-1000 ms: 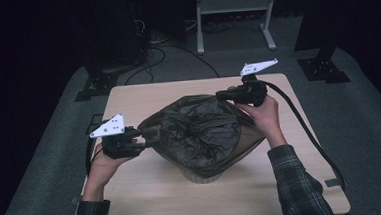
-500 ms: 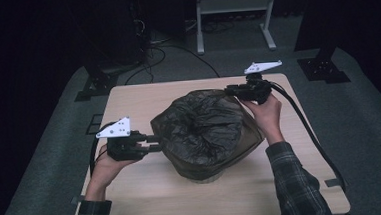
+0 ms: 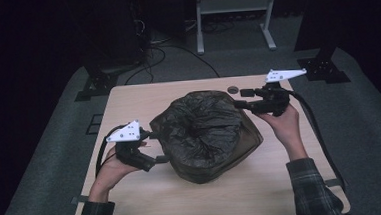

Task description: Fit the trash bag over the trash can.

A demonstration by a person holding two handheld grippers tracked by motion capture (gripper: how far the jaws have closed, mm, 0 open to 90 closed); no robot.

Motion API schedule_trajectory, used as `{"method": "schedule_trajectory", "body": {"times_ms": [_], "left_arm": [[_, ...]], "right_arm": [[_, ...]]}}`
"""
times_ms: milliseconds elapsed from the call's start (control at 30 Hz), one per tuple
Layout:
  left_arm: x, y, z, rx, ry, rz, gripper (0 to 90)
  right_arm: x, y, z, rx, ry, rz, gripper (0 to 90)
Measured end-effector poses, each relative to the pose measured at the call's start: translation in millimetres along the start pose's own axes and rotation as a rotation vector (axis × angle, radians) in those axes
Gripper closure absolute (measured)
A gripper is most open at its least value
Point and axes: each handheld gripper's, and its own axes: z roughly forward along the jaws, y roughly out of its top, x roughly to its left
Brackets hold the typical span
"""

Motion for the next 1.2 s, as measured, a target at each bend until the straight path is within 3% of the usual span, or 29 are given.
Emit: {"method": "schedule_trajectory", "body": {"times_ms": [133,300,433,533,700,800,833,900,967,1000,1133,1200], "left_arm": [[0.0,-0.9,1.7,0.023,0.026,0.0,31.1],[-2.5,-1.2,4.3,0.037,0.042,0.012,58.8],[-3.6,-1.6,5.9,0.045,0.022,0.018,81.8],[-2.2,-2.5,7.1,0.053,0.008,0.023,89.6],[0.1,-5.1,9.0,0.055,-0.002,0.013,89.8],[1.8,-5.8,8.0,0.049,0.003,0.013,89.7],[2.7,-5.8,5.8,0.04,0.012,0.018,88.6],[4.3,-4.9,-2.5,0.028,0.038,0.021,70.8],[6.6,-4.1,-10.9,0.002,0.057,0.025,62.4],[8.1,-2.9,-15.4,-0.005,0.078,0.028,54.0],[16.8,3.2,-21.9,-0.032,0.127,0.047,35.8],[22.5,5.6,-20.0,-0.052,0.141,0.055,28.0]], "right_arm": [[2.0,-9.0,-15.8,-0.01,0.066,0.024,32.5],[8.5,-20.2,-18.8,0.011,0.114,0.065,32.5],[18.8,-31.0,-25.8,0.002,0.146,0.081,29.2],[25.2,-46.5,-38.5,-0.008,0.183,0.059,29.4],[26.9,-64.9,-38.8,0.031,0.208,-0.019,29.8],[30.3,-66.5,-29.3,0.056,0.227,-0.067,36.3],[31.6,-66.3,-27.1,0.068,0.224,-0.085,42.6],[32.5,-66.1,-25.7,0.063,0.225,-0.101,51.2],[32.4,-65.6,-25.5,0.059,0.235,-0.106,61.8],[32.8,-65.3,-25.3,0.053,0.234,-0.111,64.6],[31.8,-63.8,-25.4,0.056,0.241,-0.11,81.9],[31.1,-63.5,-26.0,0.06,0.246,-0.11,86.1]]}}
